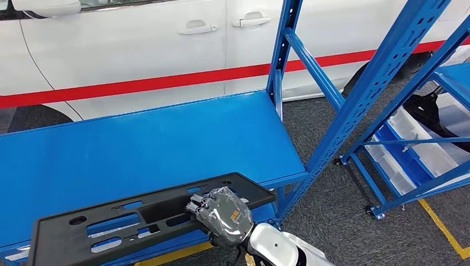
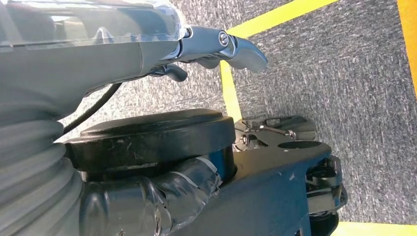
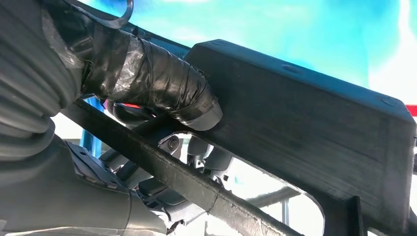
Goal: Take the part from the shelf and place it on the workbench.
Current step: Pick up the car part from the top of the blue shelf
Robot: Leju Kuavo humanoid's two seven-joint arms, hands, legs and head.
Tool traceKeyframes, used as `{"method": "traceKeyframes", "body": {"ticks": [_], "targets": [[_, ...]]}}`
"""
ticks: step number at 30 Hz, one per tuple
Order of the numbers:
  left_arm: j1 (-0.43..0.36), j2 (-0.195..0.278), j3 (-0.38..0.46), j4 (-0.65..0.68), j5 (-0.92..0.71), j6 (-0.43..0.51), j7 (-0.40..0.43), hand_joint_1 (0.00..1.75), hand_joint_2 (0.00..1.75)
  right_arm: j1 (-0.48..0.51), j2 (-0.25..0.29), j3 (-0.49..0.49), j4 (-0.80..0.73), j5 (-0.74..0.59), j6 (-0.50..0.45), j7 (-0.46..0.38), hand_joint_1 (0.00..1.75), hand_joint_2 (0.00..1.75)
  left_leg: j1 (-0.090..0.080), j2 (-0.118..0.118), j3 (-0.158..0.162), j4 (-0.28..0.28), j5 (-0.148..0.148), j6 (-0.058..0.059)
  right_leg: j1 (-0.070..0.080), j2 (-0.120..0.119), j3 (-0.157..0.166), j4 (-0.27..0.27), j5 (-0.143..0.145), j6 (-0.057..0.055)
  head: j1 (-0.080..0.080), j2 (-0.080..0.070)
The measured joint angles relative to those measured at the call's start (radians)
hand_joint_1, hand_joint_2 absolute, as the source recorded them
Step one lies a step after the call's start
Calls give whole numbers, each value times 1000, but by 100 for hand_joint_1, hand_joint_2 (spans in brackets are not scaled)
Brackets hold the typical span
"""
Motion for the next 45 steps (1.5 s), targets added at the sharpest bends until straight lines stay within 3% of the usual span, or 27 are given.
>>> {"method": "traceKeyframes", "body": {"ticks": [8, 19, 45], "targets": [[-2, -1, 0, 0, -18, 9, -4, 0, 175, -7, 19, 0, -89, -86, -15, -40, 175, 175, 0, 0, 0, 0, 0, 0, 0, 0, 0, 0, 0, 0, 0, 0], [-3, -2, 0, 0, -33, 15, -5, 0, 175, -2, 56, -46, -208, -424, 11, -119, 175, 175, 0, 0, 0, 0, 0, 0, 0, 0, 0, 0, 0, 0, 0, 0], [-5, -6, 1, 0, -109, 46, -27, 0, 175, 72, 80, -112, -251, -468, 16, -145, 175, 175, 0, 0, 0, 0, 0, 0, 0, 0, 0, 0, 0, 0, 0, 0]]}}
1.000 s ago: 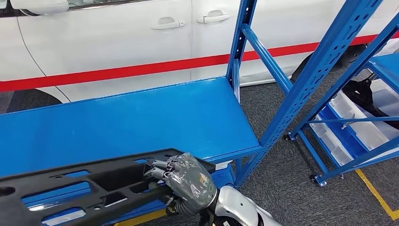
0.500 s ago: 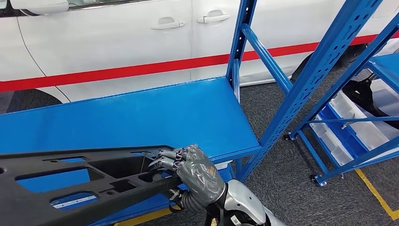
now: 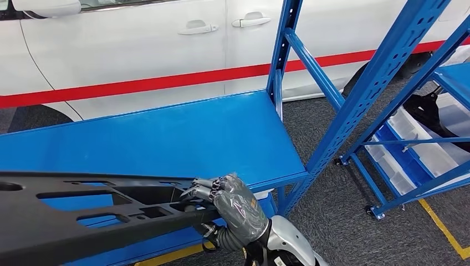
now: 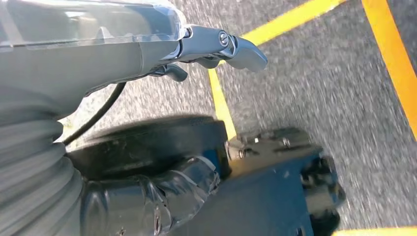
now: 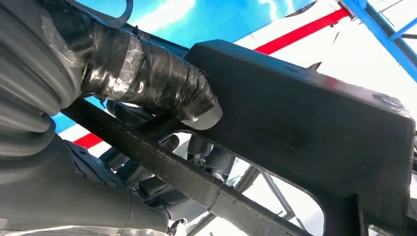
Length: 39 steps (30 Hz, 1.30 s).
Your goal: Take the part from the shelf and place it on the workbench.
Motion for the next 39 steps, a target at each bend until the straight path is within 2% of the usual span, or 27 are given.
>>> {"method": "traceKeyframes", "body": {"ticks": [5, 18, 21, 26, 28, 31, 32, 33, 34, 35, 37, 39], "targets": [[-2, -5, 13, 0, 19, -70, -32, 0, 175, 22, 11, -11, 5, 0, 6, -11, 175, 175, 0, 0, 0, 0, 0, 0, 0, 0, 0, 0, 0, 0, 0, 0], [-7, -13, 16, 0, 17, -28, -32, 0, 175, 37, 18, -15, 20, 4, 10, -14, 175, 175, 0, 0, 0, 0, -1, 0, 0, 0, 0, 0, 0, 0, 0, 0], [-10, -6, 16, 0, 29, -29, -33, 0, 175, 41, 23, -15, 26, 6, 20, -15, 175, 175, -4, 0, -1, 4, -5, 4, -3, 0, 2, -3, -1, 4, 0, 0], [-12, 21, 16, 0, 42, -53, -39, 0, 175, 42, 31, -15, 36, 6, 27, -19, 175, 175, -5, 0, 6, -4, -7, 20, -7, -1, 8, -4, -6, 16, 0, 0], [-13, 27, 16, 0, 42, -54, -40, 0, 175, 41, 32, -15, 37, 4, 27, -20, 175, 175, -1, 1, 17, -19, -2, 30, -7, 0, -10, 47, -42, 16, 0, 0], [-13, 30, 17, 0, 42, -56, -41, 0, 175, 44, 32, -15, 41, 1, 27, -20, 175, 175, -5, 2, 21, -22, -3, 38, -8, 2, -110, 243, -135, 13, 0, 0], [-13, 31, 17, 0, 42, -57, -41, 0, 175, 45, 32, -15, 43, 0, 27, -20, 175, 175, -7, 2, 21, -20, -4, 38, -8, 2, -136, 285, -142, 13, 0, 0], [-13, 32, 17, 0, 42, -57, -41, 0, 175, 45, 32, -15, 45, 0, 27, -21, 175, 175, -8, 1, 21, -17, -6, 37, -8, 2, -144, 292, -128, 12, 0, 0], [-13, 33, 17, 0, 43, -56, -41, 0, 175, 46, 32, -15, 46, 0, 27, -21, 175, 175, -8, 0, 22, -13, -8, 36, -7, 2, -131, 258, -95, 9, 0, 0], [-13, 34, 17, 0, 43, -54, -41, 0, 175, 46, 32, -15, 46, -1, 27, -21, 175, 175, -9, -1, 22, -7, -10, 33, -7, 2, -103, 194, -53, 5, 0, 0], [-14, 34, 17, 0, 43, -50, -41, 0, 175, 46, 32, -15, 46, -2, 27, -21, 175, 175, -10, -5, 19, 4, -17, 24, -1, 3, -49, 77, 1, -4, 0, 0], [-14, 34, 17, 0, 43, -48, -41, 0, 175, 46, 32, -15, 46, -3, 27, -21, 175, 175, -10, -7, 17, 10, -18, 13, 7, 4, -33, 38, 9, -11, 0, 0]]}}
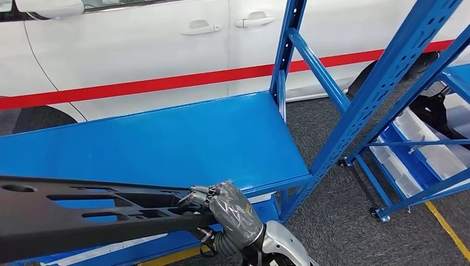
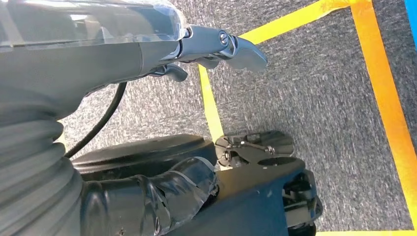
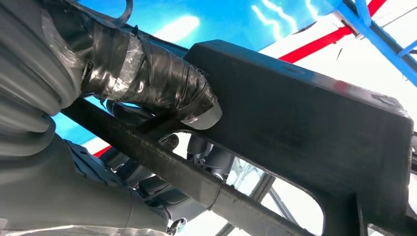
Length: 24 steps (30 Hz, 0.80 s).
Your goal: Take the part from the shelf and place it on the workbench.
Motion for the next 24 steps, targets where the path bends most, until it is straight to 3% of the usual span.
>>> {"method": "traceKeyframes", "body": {"ticks": [3, 4, 6, 8, 9, 10, 12, 14, 15, 16, 17, 19, 21, 22, 24], "targets": [[0, 1, 0, 0, 0, 4, 2, 0, 175, 0, 1, 0, 0, 0, 0, 0, 175, 175, 2, 1, -5, 11, -12, -18, -5, -3, -3, -13, 12, -16, 0, 0], [0, 2, 0, 0, 0, 7, 3, 0, 175, 0, 3, 0, 0, 0, 0, 0, 175, 175, 3, 2, -15, 38, -39, -24, -9, -5, -6, -18, 18, -23, 0, 0], [0, 2, 0, 0, 0, 10, 6, 0, 175, 1, 6, 0, 0, 0, 0, 0, 175, 175, 9, 6, -52, 143, -120, -35, -11, -9, -17, -21, 29, -31, 0, 0], [0, 2, 0, 0, 0, 12, 8, 0, 175, 3, 8, 0, 0, 0, 1, 0, 175, 175, 16, 8, -80, 250, -176, -45, -11, -12, -34, -17, 38, -31, 0, 0], [0, 2, 0, 0, 0, 13, 9, 0, 175, 4, 8, 0, 0, 0, 1, 0, 175, 175, 20, 8, -74, 264, -179, -50, -13, -13, -43, -13, 42, -28, 0, 0], [0, 2, 0, 0, 0, 13, 10, 0, 175, 4, 8, 0, 0, 0, 1, 0, 175, 175, 24, 9, -47, 236, -162, -54, -15, -14, -51, -9, 46, -24, 0, 0], [-2, 2, 0, 0, 0, 15, 10, 0, 175, 5, 9, 0, 0, 0, 1, 0, 175, 175, 31, 11, 42, 101, -119, -61, -19, -14, -65, 1, 51, -15, -1, 0], [-4, 2, 0, 0, 0, 17, 8, 0, 175, 5, 13, -1, 0, 1, 2, 1, 175, 175, 29, 6, 94, 11, -99, -55, -18, -13, -74, 8, 56, -3, 0, 0], [-5, 2, 0, 0, 0, 18, 6, 0, 175, 5, 14, -1, 0, 2, 2, 2, 175, 175, 28, 4, 96, -1, -100, -48, -15, -12, -76, 10, 59, 4, 0, 0], [-5, 2, 0, 0, 0, 19, 5, 0, 175, 5, 16, -1, 0, 2, 3, 3, 175, 175, 27, 3, 93, 0, -95, -40, -13, -11, -77, 9, 57, 2, 0, 0], [-5, 1, 0, 0, 0, 20, 5, 0, 175, 6, 16, -1, 0, 3, 4, 3, 175, 175, 28, 4, 91, -4, -96, -36, -12, -10, -77, 8, 54, -6, 1, 0], [-5, 1, -1, 0, 0, 23, 5, 0, 175, 7, 16, -1, 0, 5, 5, 5, 175, 175, 27, 6, 90, -6, -91, -30, -11, -9, -76, 3, 56, -39, 1, 0], [-5, 1, -2, 0, 0, 26, 5, 0, 175, 7, 16, -1, 0, 6, 5, 6, 175, 175, 25, 6, 89, -6, -87, -24, -10, -8, -76, -1, 71, -62, 1, 0], [-5, 1, -2, 0, 0, 28, 6, 0, 175, 7, 16, -1, 0, 8, 5, 6, 175, 175, 24, 7, 88, -5, -85, -21, -10, -8, -76, -2, 77, -66, 1, 0], [-6, 1, -3, 0, 0, 29, 6, 0, 175, 8, 16, -1, 0, 12, 6, 7, 175, 175, 22, 7, 86, -5, -82, -18, -11, -6, -76, -5, 87, -62, 1, 0]]}}
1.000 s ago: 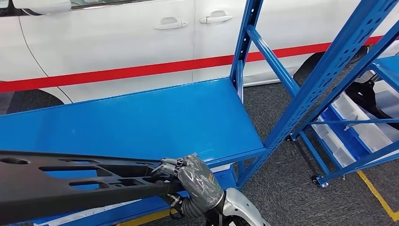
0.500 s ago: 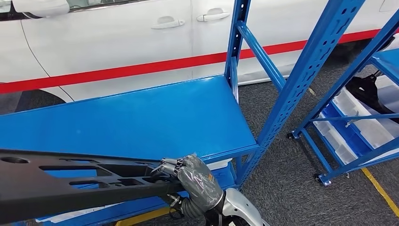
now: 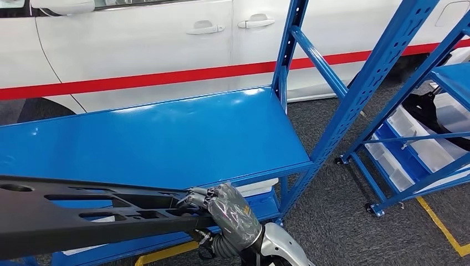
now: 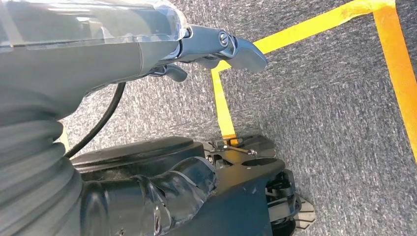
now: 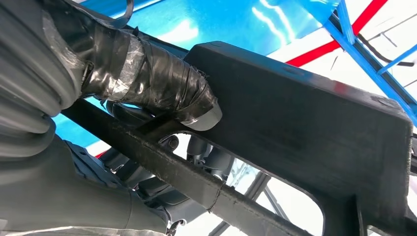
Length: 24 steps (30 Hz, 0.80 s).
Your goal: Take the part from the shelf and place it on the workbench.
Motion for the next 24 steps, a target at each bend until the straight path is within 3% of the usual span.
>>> {"method": "traceKeyframes", "body": {"ticks": [6, 7, 10, 11, 12, 14, 16, 17, 19, 21, 24], "targets": [[-1, 0, -2, 0, 0, 0, -1, 0, 175, 0, 0, 0, 0, 4, 4, 2, 175, 175, -4, 1, -3, 2, 1, 3, -3, 2, -1, -4, 8, 12, 0, 0], [-1, 0, -2, 0, 0, 0, 0, 0, 175, 0, 1, 0, 0, 5, 6, 2, 175, 175, -7, 0, -4, 5, 1, 6, -5, 1, 1, -9, 11, 24, 0, 0], [-4, 0, -3, 0, -3, 3, 7, 0, 175, 1, 7, 0, 0, 6, 9, 3, 175, 175, -7, 3, -4, -5, 17, 22, -11, 2, 3, -23, 16, 75, 0, 0], [-5, 0, -4, 0, -3, 5, 9, 0, 175, 1, 9, 0, 0, 6, 10, 3, 175, 175, -4, 6, -4, -16, 27, 30, -10, 3, -4, -10, -2, 81, 0, 0], [-6, 0, -5, 0, -3, 6, 11, 0, 175, 1, 10, 0, 0, 7, 10, 4, 175, 175, -1, 8, -4, -26, 37, 37, -8, 5, -18, 25, -33, 80, 0, 0], [-6, 0, -8, 0, -3, 7, 13, 0, 175, 4, 10, 0, 0, 7, 10, 4, 175, 175, -3, 11, -13, -26, 45, 43, -7, 6, -63, 153, -114, 71, 0, 0], [-6, 0, -9, 0, -3, 7, 16, 0, 175, 7, 10, 0, 0, 7, 10, 5, 175, 175, -6, 13, -29, -15, 47, 42, -8, 6, -89, 252, -152, 67, 0, 0], [-5, 0, -9, 0, -3, 6, 16, 0, 175, 8, 10, 0, 0, 7, 11, 6, 175, 175, -6, 12, -37, -7, 47, 41, -8, 5, -76, 249, -145, 66, 0, 0], [-6, -1, -9, 0, -3, 6, 16, 0, 175, 8, 10, 0, 0, 7, 11, 6, 175, 175, -5, 11, -53, 10, 46, 35, -10, 5, -3, 140, -109, 64, 0, 0], [-6, 0, -10, 0, -3, 6, 16, 0, 175, 8, 11, 0, 0, 7, 11, 6, 175, 175, -5, 8, -66, 22, 46, 20, -6, 6, 53, 49, -87, 65, 0, 0], [-7, 0, -10, 0, -3, 6, 16, 0, 175, 9, 12, 0, 0, 8, 11, 7, 175, 175, -5, 5, -75, 26, 53, -6, 1, 8, 50, 31, -81, 59, 0, 0]]}}
